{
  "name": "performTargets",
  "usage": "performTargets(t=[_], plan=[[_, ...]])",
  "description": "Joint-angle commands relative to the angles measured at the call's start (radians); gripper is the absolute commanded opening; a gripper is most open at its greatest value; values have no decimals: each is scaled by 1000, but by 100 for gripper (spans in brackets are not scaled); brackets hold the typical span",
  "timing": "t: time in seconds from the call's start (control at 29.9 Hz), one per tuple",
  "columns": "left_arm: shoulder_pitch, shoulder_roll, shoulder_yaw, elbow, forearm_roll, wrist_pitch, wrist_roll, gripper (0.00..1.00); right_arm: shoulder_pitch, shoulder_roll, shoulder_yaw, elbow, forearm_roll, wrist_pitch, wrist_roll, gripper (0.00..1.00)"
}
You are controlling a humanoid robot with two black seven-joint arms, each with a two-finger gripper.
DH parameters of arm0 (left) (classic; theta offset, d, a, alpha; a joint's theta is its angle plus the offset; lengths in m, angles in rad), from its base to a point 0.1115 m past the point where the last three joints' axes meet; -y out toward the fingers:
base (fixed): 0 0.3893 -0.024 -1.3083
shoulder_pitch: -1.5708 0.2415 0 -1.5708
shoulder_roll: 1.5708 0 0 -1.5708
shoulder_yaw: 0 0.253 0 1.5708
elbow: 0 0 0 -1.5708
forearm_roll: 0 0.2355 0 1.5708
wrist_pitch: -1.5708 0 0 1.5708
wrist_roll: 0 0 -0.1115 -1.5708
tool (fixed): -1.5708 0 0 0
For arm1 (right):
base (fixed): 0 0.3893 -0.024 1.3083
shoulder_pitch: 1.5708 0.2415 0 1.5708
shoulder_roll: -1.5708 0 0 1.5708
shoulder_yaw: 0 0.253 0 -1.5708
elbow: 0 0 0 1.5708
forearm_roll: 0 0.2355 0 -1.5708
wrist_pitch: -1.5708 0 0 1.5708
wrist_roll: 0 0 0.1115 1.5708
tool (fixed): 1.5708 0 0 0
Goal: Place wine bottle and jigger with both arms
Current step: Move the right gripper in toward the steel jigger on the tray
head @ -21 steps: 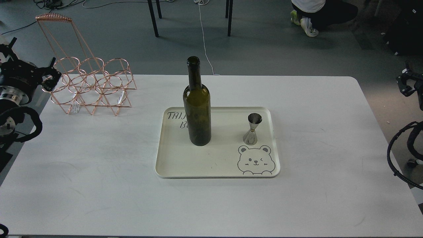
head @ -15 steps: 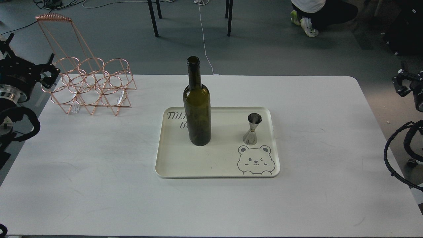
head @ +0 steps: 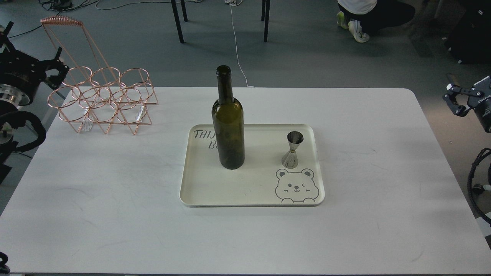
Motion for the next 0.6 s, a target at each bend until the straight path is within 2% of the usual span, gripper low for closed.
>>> performTargets(t=[0.0, 0.17, 0.4, 0.47, 0.57], plan=[[-3, -5, 0, 1, 0, -4, -1, 98, -68, -76, -2, 133, -136, -114, 3, 99], [-3, -7, 0, 0, 0, -10, -1, 98, -155, -138, -2, 277, -395, -298, 3, 99], [-3, -7, 2, 0, 0, -10, -1, 98, -226, -110, -6, 396, -926, -612, 3, 98], [-3, -4, 0, 0, 0, -11, -1, 98, -226, -74, -6, 396, -1058, -653, 3, 98], [-1, -5, 2, -2, 0, -8, -1, 98, -214, -47, -6, 383, -1244, -660, 3, 98]])
